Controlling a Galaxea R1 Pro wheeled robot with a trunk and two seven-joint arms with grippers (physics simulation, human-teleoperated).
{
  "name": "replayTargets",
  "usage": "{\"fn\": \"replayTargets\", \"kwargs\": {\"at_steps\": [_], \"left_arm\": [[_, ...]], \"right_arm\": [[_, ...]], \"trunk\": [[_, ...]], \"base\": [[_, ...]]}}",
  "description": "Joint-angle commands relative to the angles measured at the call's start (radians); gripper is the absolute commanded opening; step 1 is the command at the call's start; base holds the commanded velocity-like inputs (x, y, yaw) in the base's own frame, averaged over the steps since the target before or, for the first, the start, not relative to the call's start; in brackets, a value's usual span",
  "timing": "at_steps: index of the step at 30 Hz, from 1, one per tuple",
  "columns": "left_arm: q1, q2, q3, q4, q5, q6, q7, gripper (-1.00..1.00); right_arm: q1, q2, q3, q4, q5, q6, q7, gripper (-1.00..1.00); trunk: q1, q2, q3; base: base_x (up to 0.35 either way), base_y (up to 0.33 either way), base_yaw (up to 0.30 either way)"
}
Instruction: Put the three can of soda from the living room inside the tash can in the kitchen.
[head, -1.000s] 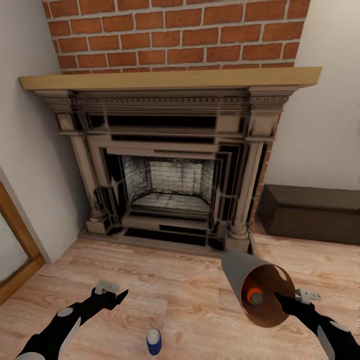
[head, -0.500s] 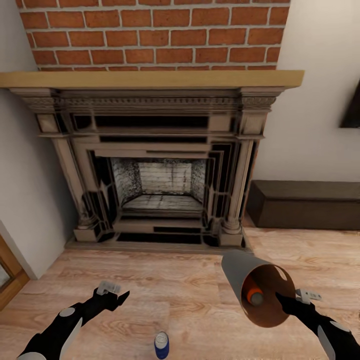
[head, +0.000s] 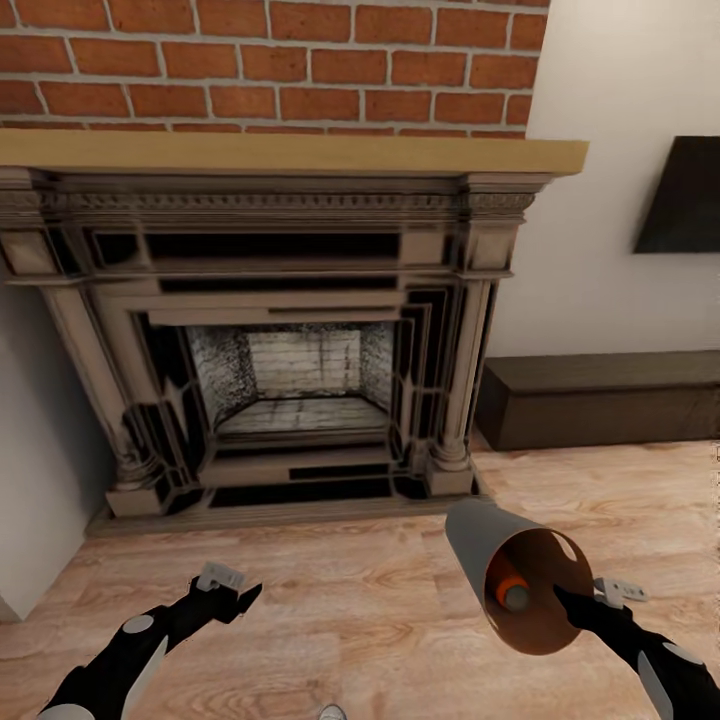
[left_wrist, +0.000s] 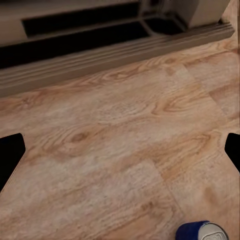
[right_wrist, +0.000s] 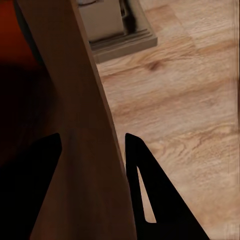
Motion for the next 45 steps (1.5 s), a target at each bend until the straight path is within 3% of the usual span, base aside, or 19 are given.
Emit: {"fn": "replayTargets", "kwargs": {"at_steps": [1, 9, 14, 18, 20, 23, 24, 25, 27, 30, 33, 41, 45], "left_arm": [[0.0, 0.0, -0.008, 0.0, 0.0, 0.0, 0.001, 1.0], [0.0, -0.003, -0.025, 0.0, 0.001, -0.001, 0.002, 1.0], [0.0, -0.027, -0.028, 0.0, -0.001, 0.001, 0.001, 1.0], [-0.001, -0.031, -0.028, -0.001, -0.001, 0.008, 0.002, 1.0], [-0.001, -0.031, -0.026, -0.002, 0.001, 0.045, 0.001, 1.0], [-0.002, -0.033, -0.025, -0.017, 0.011, 0.191, -0.001, 1.0], [-0.005, -0.04, -0.024, -0.034, 0.014, 0.279, -0.001, 1.0], [-0.008, -0.045, -0.023, -0.043, 0.015, 0.321, 0.0, 1.0], [-0.029, -0.083, -0.024, -0.069, 0.015, 0.483, 0.005, 1.0], [-0.089, -0.125, -0.025, -0.072, 0.008, 0.624, 0.029, 1.0], [-0.113, -0.138, -0.024, -0.07, 0.007, 0.661, 0.074, 1.0], [-0.129, -0.146, -0.026, -0.057, 0.006, 0.628, 0.132, 1.0], [-0.129, -0.146, -0.026, -0.056, 0.006, 0.624, 0.14, 1.0]], "right_arm": [[-0.001, 0.0, -0.016, -0.002, -0.01, 0.0, 0.004, -1.0], [-0.001, 0.002, -0.045, -0.004, -0.01, -0.005, 0.005, -1.0], [-0.001, 0.002, -0.047, -0.003, -0.009, -0.003, 0.004, -1.0], [-0.001, 0.002, -0.047, -0.004, -0.009, 0.0, 0.003, -1.0], [-0.002, 0.001, -0.042, -0.007, -0.008, 0.003, 0.004, -1.0], [-0.002, 0.001, -0.037, -0.038, -0.008, 0.007, 0.005, -1.0], [-0.001, 0.002, -0.035, -0.069, -0.008, 0.024, 0.006, -1.0], [-0.001, 0.002, -0.033, -0.09, -0.008, 0.042, 0.006, -1.0], [-0.001, 0.003, -0.034, -0.22, -0.008, 0.188, 0.007, -1.0], [0.001, 0.004, -0.037, -0.385, -0.007, 0.34, 0.008, -1.0], [0.001, 0.003, -0.038, -0.455, -0.006, 0.396, 0.008, -1.0], [-0.003, -0.016, -0.045, -0.521, 0.004, 0.542, 0.005, -1.0], [-0.005, -0.055, -0.045, -0.548, 0.006, 0.584, 0.004, -1.0]], "trunk": [[0.0, 0.0, 0.0], [0.0, 0.0, 0.0], [0.0, 0.0, 0.0], [0.0, 0.0, 0.0], [0.0, 0.0, 0.0], [0.0, 0.0, 0.0], [0.0, 0.0, 0.0], [0.0, 0.0, 0.0], [0.0, 0.0, 0.0], [0.0, 0.0, 0.0], [0.0, 0.0, 0.0], [0.0, 0.0, 0.0], [0.0, 0.0, 0.0]], "base": [[0.286, 0.171, -0.23], [0.13, 0.068, -0.072], [0.011, 0.006, -0.006], [0.002, 0.001, -0.001], [0.0, 0.0, 0.0], [0.0, 0.0, 0.0], [0.0, 0.0, 0.0], [0.0, 0.0, 0.0], [0.0, 0.0, 0.0], [0.0, 0.0, 0.0], [0.0, 0.0, 0.0], [0.0, 0.0, 0.0], [0.0, 0.0, 0.0]]}}
